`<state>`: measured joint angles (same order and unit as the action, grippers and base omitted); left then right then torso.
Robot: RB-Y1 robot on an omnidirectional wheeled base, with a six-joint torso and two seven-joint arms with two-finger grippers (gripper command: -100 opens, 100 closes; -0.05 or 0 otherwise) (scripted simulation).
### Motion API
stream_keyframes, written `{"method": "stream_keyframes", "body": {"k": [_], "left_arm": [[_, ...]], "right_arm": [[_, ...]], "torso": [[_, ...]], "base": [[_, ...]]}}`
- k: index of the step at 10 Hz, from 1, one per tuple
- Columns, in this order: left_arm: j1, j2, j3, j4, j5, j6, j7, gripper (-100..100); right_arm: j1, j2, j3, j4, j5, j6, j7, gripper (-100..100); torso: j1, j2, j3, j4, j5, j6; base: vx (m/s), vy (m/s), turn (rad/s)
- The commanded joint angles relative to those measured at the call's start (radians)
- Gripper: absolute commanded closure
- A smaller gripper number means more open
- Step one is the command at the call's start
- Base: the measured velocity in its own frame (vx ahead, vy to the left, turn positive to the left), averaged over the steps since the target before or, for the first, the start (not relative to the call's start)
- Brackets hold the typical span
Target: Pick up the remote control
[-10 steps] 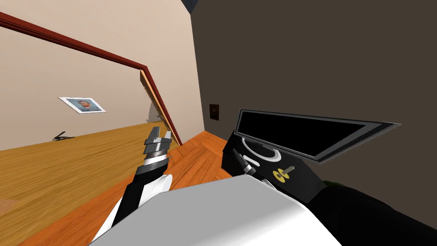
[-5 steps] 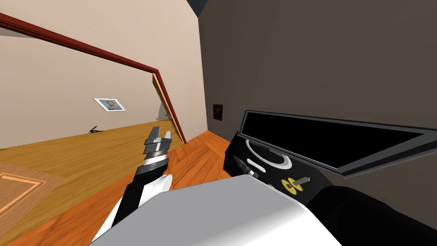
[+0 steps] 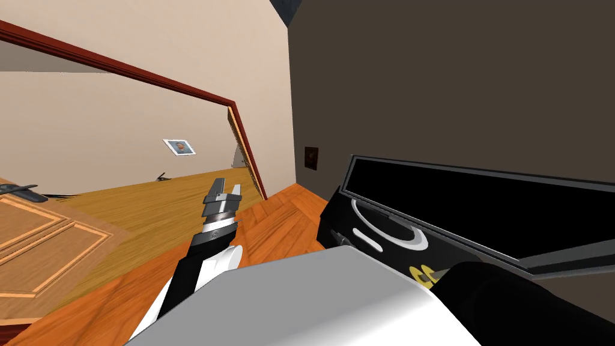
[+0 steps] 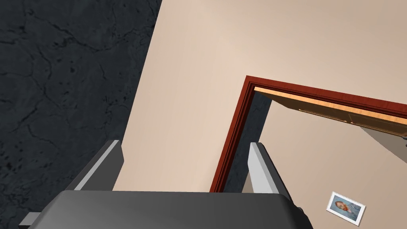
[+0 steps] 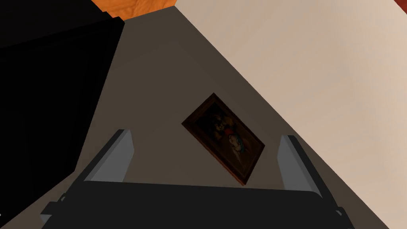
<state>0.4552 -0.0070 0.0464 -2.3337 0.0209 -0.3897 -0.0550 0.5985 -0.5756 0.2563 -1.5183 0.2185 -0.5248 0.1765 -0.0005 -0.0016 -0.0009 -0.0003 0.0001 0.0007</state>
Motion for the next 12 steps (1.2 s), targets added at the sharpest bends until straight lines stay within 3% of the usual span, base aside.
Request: {"method": "stream_keyframes", "body": {"k": [1,6,8,12], "left_arm": [[0.0,0.0,0.0,0.0,0.0,0.0,0.0,0],[0.0,0.0,0.0,0.0,0.0,0.0,0.0,0],[0.0,0.0,0.0,0.0,0.0,0.0,0.0,0],[0.0,0.0,0.0,0.0,0.0,0.0,0.0,0]], "right_arm": [[0.003,-0.008,-0.001,0.028,0.001,-0.004,0.001,-100],[0.015,-0.078,0.059,0.184,0.072,0.003,0.054,-100],[0.015,-0.078,0.059,0.224,0.072,0.003,0.054,-100],[0.021,-0.116,0.099,0.349,0.118,0.01,0.09,-100]], "torso": [[0.0,0.0,0.0,0.0,0.0,0.0],[0.0,0.0,0.0,0.0,0.0,0.0],[0.0,0.0,0.0,0.0,0.0,0.0],[0.0,0.0,0.0,0.0,0.0,0.0]], "base": [[0.012,-0.005,-0.021],[0.023,-0.003,0.181],[0.018,-0.007,0.051],[0.024,-0.01,0.165]]}}
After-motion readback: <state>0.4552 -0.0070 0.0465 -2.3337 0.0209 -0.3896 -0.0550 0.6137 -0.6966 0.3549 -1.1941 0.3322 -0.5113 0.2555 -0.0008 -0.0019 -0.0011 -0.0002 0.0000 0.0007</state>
